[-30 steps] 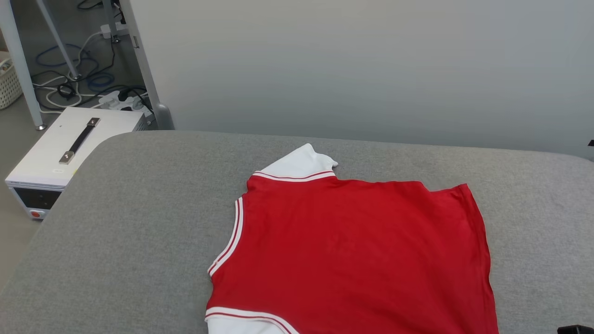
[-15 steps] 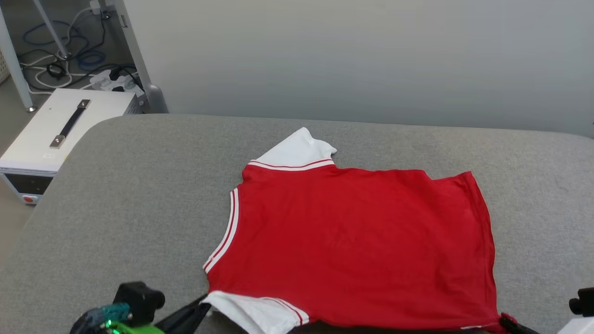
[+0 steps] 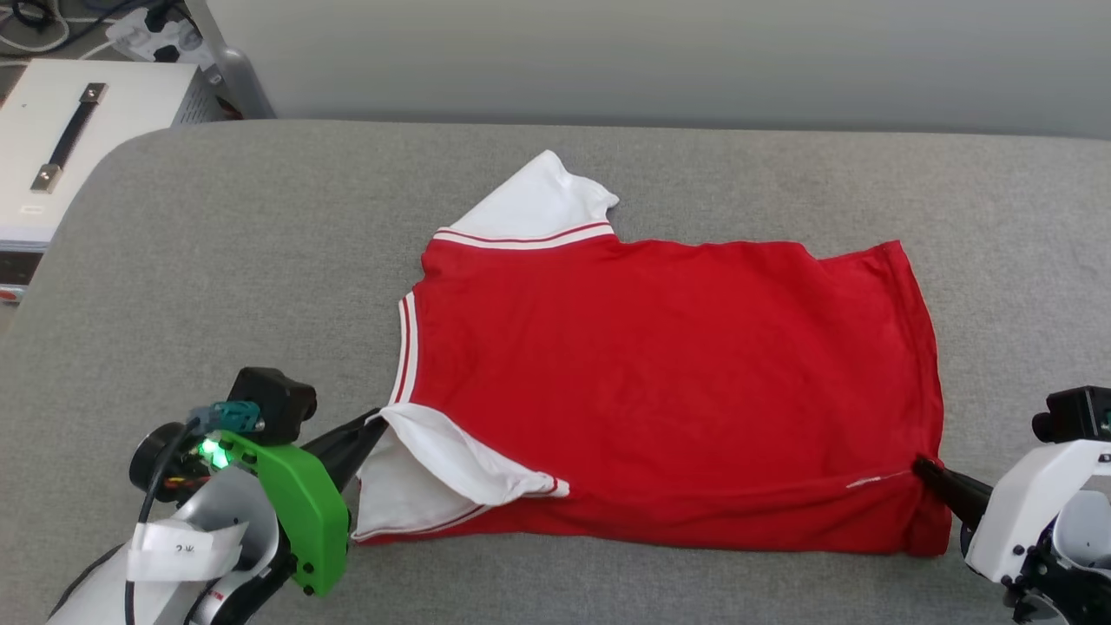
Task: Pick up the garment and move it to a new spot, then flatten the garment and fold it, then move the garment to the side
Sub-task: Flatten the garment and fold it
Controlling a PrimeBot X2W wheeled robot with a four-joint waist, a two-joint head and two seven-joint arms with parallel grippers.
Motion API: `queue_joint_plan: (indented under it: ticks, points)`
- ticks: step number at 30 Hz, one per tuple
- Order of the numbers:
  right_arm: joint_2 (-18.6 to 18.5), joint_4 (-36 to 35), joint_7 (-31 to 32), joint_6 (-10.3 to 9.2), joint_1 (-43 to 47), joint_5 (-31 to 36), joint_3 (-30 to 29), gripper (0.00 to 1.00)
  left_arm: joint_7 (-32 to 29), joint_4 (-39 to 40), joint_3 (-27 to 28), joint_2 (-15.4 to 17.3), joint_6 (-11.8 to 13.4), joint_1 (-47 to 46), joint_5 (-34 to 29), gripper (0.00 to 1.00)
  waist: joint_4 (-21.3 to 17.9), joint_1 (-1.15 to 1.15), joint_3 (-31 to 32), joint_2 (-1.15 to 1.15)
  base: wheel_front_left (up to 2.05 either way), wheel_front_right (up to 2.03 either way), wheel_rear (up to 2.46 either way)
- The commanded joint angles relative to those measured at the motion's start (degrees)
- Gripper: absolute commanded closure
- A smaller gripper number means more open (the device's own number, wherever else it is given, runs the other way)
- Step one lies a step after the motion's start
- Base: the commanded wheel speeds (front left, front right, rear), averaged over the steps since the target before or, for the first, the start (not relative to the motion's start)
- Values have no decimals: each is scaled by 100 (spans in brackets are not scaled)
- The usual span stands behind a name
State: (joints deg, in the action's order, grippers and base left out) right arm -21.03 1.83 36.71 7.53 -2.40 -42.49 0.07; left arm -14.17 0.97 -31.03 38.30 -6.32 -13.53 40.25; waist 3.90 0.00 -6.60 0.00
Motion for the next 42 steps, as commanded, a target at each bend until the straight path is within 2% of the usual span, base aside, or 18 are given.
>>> queue_joint_plan:
  ticks: [1,16,17,18,19,20,25,31,37,42]
  points:
    - [49,74,44,-4,-149,85,-2,100,-4,-109,-25,-57,-31,-181,-48,100,-75,0,-223,0,0,0,0]
    - [213,847,38,-4,-919,496,225,100,235,-1673,-636,-398,-110,-1121,-147,100,-165,0,-607,0,0,0,0]
    - [211,880,17,-4,-938,510,246,100,265,-1754,-678,-430,-111,-1161,-154,59,-166,0,-602,0,0,0,0]
    - [204,913,-20,-4,-958,530,278,94,322,-1852,-720,-480,-112,-1208,-163,0,-165,0,-588,0,0,0,0]
    - [199,938,-72,-4,-967,556,291,35,359,-1940,-740,-526,-112,-1233,-150,0,-165,0,-566,0,0,0,0]
    - [188,960,-164,-4,-977,610,308,0,415,-2040,-764,-576,-113,-1264,-144,0,-162,0,-535,0,0,0,0]
    - [142,946,-507,-4,-951,651,466,0,784,-2397,-670,-824,-37,-1312,-57,0,-154,0,-281,0,0,0,0]
    - [-156,582,-836,-4,-650,968,755,0,1061,-2399,-404,-1047,278,-1032,260,0,-130,0,149,0,0,0,0]
    - [-139,99,-664,-4,-149,1252,556,0,708,-1823,-154,-1078,923,-414,719,0,-94,0,432,0,0,0,0]
    - [56,-348,-141,-4,265,1649,219,0,318,-1082,-125,-903,1540,142,812,0,-106,0,469,0,0,0,0]
